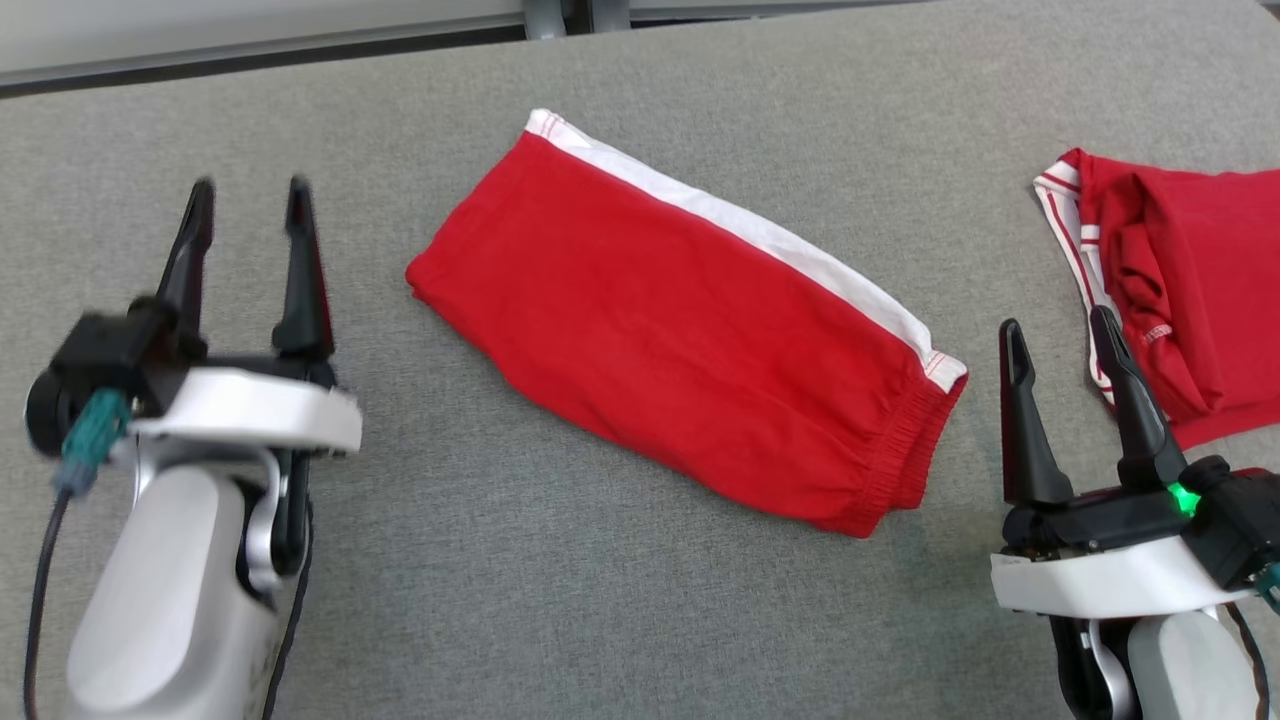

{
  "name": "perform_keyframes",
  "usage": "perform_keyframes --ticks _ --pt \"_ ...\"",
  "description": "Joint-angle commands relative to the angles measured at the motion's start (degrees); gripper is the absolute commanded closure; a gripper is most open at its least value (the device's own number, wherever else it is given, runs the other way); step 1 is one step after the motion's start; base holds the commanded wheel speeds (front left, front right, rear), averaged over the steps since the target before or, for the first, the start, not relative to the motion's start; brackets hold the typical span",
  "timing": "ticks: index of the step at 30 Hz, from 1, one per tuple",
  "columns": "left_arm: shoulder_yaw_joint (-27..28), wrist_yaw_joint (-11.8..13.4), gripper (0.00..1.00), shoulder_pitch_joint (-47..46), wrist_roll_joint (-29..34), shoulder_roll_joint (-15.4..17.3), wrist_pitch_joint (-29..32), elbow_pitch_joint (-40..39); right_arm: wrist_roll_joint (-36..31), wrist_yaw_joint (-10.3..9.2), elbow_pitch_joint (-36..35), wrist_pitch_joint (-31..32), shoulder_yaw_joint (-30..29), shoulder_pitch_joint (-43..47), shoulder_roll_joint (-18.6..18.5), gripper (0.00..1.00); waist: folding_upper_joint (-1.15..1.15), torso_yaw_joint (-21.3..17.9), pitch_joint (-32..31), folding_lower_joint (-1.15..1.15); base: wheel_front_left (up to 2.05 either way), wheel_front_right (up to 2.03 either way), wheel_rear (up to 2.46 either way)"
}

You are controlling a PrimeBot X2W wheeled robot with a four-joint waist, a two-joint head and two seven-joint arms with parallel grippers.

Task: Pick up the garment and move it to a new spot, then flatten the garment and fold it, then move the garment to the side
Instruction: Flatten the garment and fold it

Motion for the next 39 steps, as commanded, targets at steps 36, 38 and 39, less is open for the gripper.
perform_keyframes --ticks 36,38,39 --pt "-4.1 -5.4 0.00 4.2 1.3 1.2 10.8 -2.4 0.9 -0.03 -1.4 2.2 -0.4 1.5 0.0 0.00 0.00 -0.4 -0.2 0.00 0.00 0.00 0.00" --pt "-5.0 -7.4 0.00 1.1 0.2 1.2 14.0 1.2 1.2 -0.03 -1.3 2.0 0.2 0.8 0.2 0.00 0.00 -1.4 0.5 0.00 0.00 0.00 0.00" --pt "-5.5 -8.1 0.00 -0.5 -0.2 1.2 15.7 3.1 1.3 -0.03 -1.2 1.9 0.4 0.6 0.3 0.00 0.00 -1.9 0.9 0.00 0.00 0.00 0.00"
